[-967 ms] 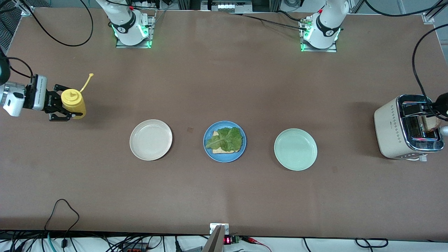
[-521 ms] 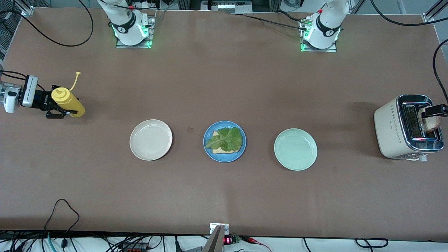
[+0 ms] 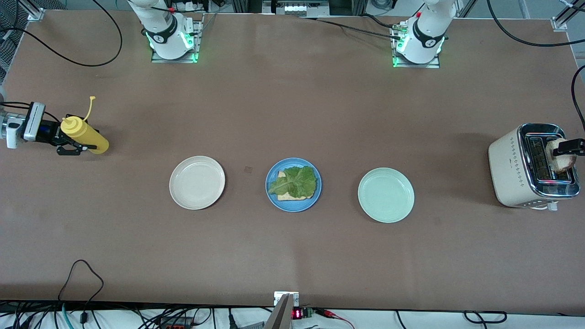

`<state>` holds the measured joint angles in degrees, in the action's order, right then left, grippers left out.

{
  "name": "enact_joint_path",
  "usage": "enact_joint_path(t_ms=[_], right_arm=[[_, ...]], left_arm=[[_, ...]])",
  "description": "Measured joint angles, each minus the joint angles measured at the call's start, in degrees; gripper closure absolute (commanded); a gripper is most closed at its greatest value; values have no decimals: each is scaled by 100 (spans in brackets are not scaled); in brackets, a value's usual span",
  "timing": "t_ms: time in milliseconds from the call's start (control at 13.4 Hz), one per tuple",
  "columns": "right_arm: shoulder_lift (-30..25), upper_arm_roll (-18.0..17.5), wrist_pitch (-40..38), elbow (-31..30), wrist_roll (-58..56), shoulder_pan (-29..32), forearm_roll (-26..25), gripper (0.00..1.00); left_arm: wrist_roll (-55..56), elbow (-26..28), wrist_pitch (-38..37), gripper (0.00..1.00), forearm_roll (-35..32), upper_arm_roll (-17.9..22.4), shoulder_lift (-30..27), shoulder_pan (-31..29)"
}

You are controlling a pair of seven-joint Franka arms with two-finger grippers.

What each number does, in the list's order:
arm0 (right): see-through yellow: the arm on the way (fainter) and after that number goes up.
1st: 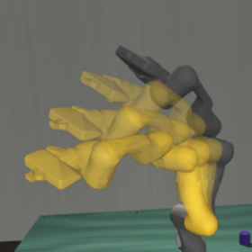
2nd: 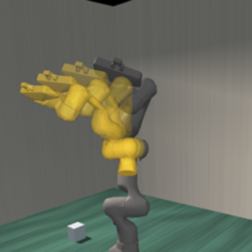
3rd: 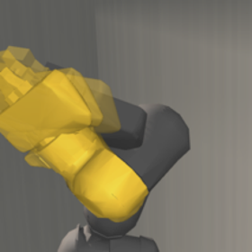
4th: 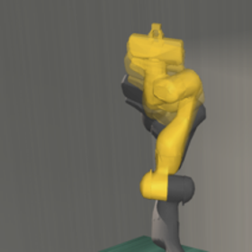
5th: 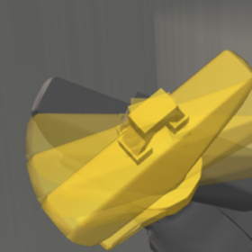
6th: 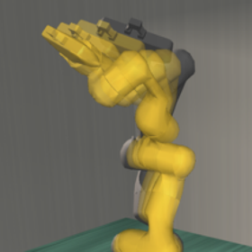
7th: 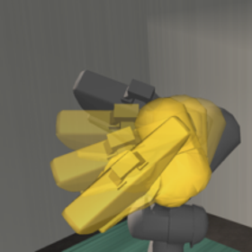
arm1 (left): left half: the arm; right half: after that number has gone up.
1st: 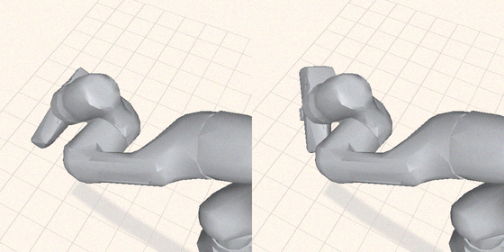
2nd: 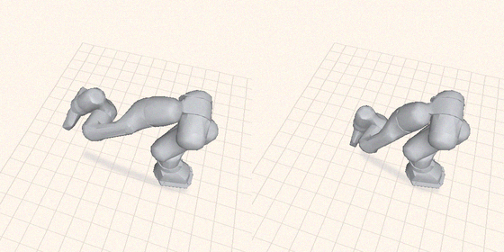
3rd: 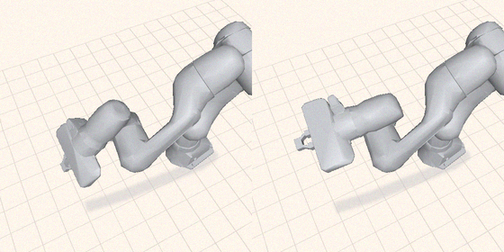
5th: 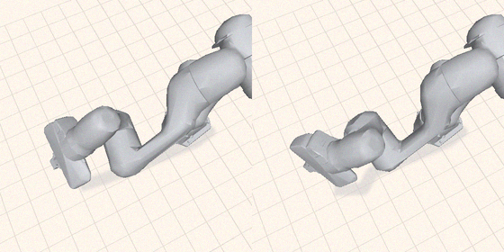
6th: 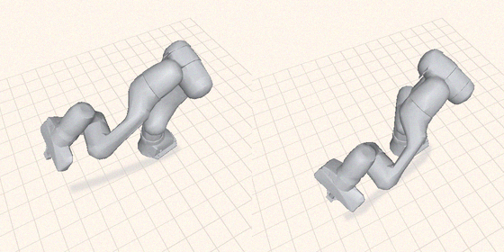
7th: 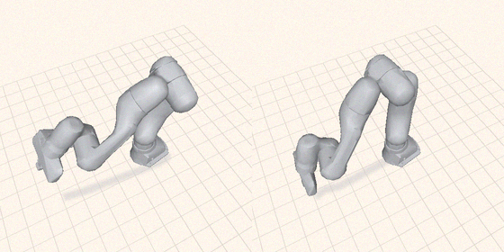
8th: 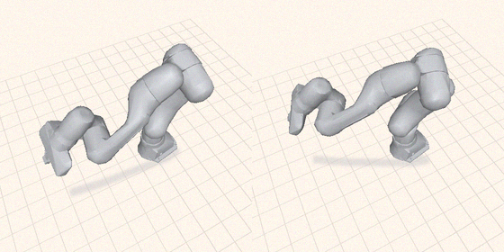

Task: Make sandwich in blue plate with both arms
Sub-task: 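Return the mustard bottle to its starting spot with the right gripper, then pull the second toast slice out of the toaster with the left gripper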

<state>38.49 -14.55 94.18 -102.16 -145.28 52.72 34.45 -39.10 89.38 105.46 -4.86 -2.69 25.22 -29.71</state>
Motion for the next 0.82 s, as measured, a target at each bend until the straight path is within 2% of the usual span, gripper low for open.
enact_joint_path(t_ms=[223, 446, 595, 744, 818], right_arm=[[175, 11, -19, 115, -18, 84, 0, 100], [198, 106, -19, 136, -18, 96, 2, 100], [258, 196, -19, 202, -18, 115, 3, 100], [308, 235, -19, 261, -19, 137, 4, 100], [329, 242, -19, 282, -18, 138, 6, 96]], left_arm=[[-124, 0, 0, 36, 0, -1, 85, -58], [-132, 0, -2, 53, 0, -1, 116, -81], [-131, 2, -7, 74, 0, -3, 125, -108], [-131, 6, -9, 88, 0, -4, 159, -150], [-131, 9, -10, 93, 0, -4, 174, -174]])
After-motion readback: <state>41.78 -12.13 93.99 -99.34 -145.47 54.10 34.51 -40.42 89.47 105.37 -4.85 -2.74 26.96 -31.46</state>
